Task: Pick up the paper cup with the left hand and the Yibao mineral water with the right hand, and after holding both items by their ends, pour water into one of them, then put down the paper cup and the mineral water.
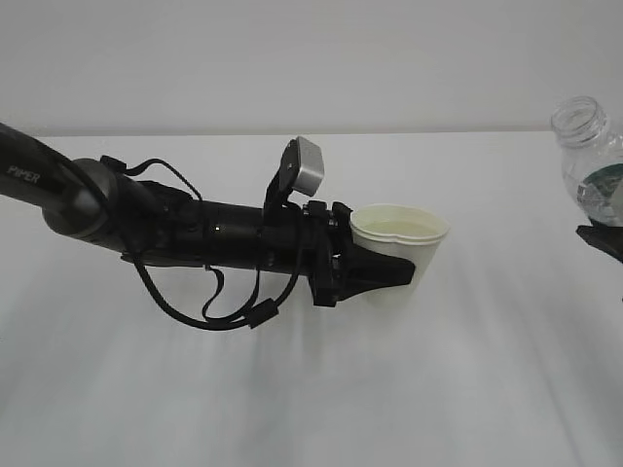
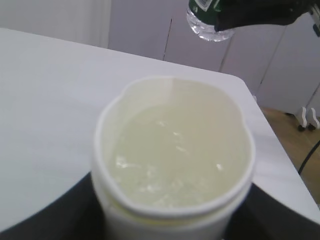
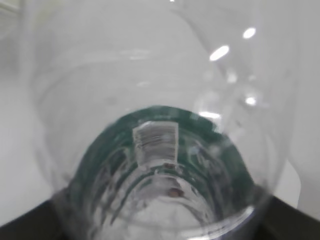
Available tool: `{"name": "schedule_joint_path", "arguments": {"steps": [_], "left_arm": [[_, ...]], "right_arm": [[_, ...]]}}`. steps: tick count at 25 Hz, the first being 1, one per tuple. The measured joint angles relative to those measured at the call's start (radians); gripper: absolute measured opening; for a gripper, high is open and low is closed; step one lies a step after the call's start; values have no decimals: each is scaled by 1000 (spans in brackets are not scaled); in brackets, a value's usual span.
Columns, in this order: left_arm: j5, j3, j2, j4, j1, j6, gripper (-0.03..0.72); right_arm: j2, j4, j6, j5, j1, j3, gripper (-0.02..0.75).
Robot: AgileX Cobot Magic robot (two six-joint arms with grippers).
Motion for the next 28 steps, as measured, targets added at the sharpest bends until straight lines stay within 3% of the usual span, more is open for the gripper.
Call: {"name": "schedule_joint_path", "arguments": {"steps": [12, 28], "left_arm": [[-2, 0, 0, 53, 94, 3, 430], [-14, 0, -33, 83, 333, 15, 408]], "right_arm": [[0, 87, 10, -22, 0, 0, 455], [0, 89, 10, -37, 0, 0, 455]]}}
